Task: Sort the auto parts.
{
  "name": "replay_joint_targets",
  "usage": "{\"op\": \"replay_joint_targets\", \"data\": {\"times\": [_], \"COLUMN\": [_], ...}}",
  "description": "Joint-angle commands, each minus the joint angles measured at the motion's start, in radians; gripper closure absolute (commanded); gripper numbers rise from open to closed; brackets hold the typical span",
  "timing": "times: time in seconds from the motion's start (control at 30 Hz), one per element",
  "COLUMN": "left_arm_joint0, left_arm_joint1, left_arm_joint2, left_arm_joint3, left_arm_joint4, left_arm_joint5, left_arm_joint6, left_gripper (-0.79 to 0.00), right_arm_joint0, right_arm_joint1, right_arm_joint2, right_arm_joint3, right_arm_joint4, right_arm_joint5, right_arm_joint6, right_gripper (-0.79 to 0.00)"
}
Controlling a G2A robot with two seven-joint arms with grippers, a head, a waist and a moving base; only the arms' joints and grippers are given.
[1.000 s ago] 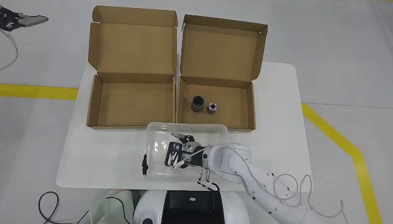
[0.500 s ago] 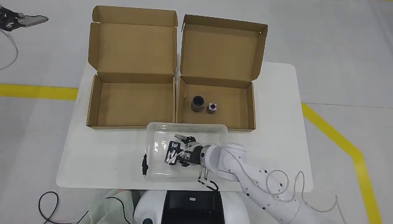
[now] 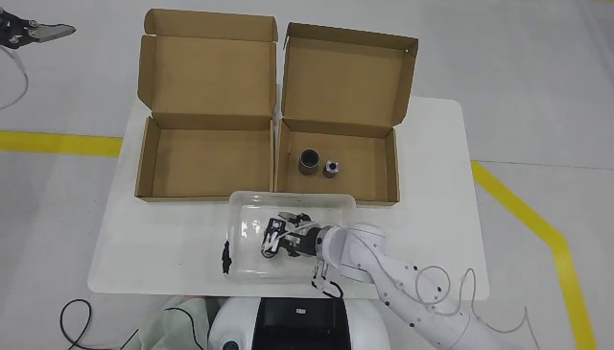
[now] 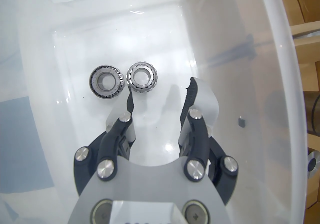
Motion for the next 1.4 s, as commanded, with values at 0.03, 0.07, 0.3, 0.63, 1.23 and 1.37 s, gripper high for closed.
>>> {"op": "replay_joint_targets", "data": {"times": [0.03, 0.07, 0.3, 0.63, 1.23, 1.37], "left_arm_joint0": [0.0, 0.0, 0.0, 0.0, 0.0, 0.0], "left_arm_joint1": [0.0, 0.0, 0.0, 0.0, 0.0, 0.0], "left_arm_joint2": [0.0, 0.0, 0.0, 0.0, 0.0, 0.0], "left_arm_joint3": [0.0, 0.0, 0.0, 0.0, 0.0, 0.0], "left_arm_joint4": [0.0, 0.0, 0.0, 0.0, 0.0, 0.0], "left_arm_joint5": [0.0, 0.0, 0.0, 0.0, 0.0, 0.0], "left_arm_joint6": [0.0, 0.0, 0.0, 0.0, 0.0, 0.0], "left_gripper": [-0.785, -0.785, -0.785, -0.785, -0.785, -0.785], "right_arm_joint0": [0.0, 0.001, 0.021, 0.063, 0.09, 0.083], "right_arm_joint1": [-0.001, -0.002, -0.014, -0.041, -0.065, -0.063], "right_arm_joint2": [0.001, 0.001, -0.01, -0.047, -0.065, -0.056], "right_arm_joint3": [0.007, 0.011, 0.057, 0.123, 0.17, 0.152], "right_arm_joint4": [0.003, 0.004, 0.021, 0.038, 0.03, 0.014], "right_arm_joint5": [-0.002, -0.002, -0.008, -0.017, -0.019, -0.013], "right_arm_joint6": [-0.002, -0.005, -0.043, -0.083, -0.114, -0.126], "right_gripper": [-0.413, -0.413, -0.419, -0.428, 0.0, 0.0]}}
